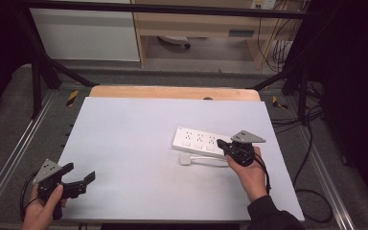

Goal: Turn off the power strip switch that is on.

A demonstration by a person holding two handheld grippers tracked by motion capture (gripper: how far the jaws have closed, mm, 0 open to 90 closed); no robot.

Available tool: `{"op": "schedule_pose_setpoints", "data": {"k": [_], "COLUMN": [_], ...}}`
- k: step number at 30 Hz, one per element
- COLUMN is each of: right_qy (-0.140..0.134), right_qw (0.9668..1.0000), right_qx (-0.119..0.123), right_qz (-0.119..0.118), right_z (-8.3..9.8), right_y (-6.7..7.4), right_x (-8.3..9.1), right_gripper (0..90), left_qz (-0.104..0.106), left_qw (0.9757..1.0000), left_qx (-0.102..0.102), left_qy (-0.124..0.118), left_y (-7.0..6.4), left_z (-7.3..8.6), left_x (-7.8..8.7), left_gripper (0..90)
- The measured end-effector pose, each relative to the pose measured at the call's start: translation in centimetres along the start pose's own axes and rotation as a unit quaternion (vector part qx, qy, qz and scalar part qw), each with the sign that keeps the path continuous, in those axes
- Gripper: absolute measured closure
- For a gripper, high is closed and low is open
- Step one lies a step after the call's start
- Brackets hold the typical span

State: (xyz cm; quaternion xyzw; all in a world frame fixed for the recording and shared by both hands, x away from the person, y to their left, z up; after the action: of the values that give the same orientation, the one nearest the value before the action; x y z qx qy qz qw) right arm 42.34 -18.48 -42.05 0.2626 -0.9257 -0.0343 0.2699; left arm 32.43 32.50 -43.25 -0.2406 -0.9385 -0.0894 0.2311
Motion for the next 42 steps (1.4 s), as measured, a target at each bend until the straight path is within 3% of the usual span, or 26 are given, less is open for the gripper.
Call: {"op": "schedule_pose_setpoints", "data": {"k": [24,42], "right_qy": [0.02,0.034], "right_qw": [0.9998,0.9994], "right_qx": [0.01,0.005], "right_qz": [0.0,0.0], "right_z": [0.8,1.8], "right_y": [0.3,0.3], "right_x": [-2.1,-3.2], "right_gripper": [90.0,90.0], "left_qz": [-0.002,-0.003], "left_qw": [1.0,1.0], "left_qx": [-0.001,-0.002], "left_qy": [-0.001,-0.001], "left_y": [0.0,0.0], "left_z": [0.0,0.0], "left_x": [0.0,0.0], "left_gripper": [6.8,6.8]}}
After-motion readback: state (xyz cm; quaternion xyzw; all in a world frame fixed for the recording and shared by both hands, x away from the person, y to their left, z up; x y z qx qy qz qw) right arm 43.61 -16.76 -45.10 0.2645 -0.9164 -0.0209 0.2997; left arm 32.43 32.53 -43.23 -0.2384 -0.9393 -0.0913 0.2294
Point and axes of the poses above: each handheld gripper's, and its own axes: x roughly backward along the jaws, z roughly out of its underside, y roughly to its left, the point moved 3 cm from there along -x, roughly forward along the jaws, and after that the axes turned 12 degrees about -x, right-handed, at the moved point
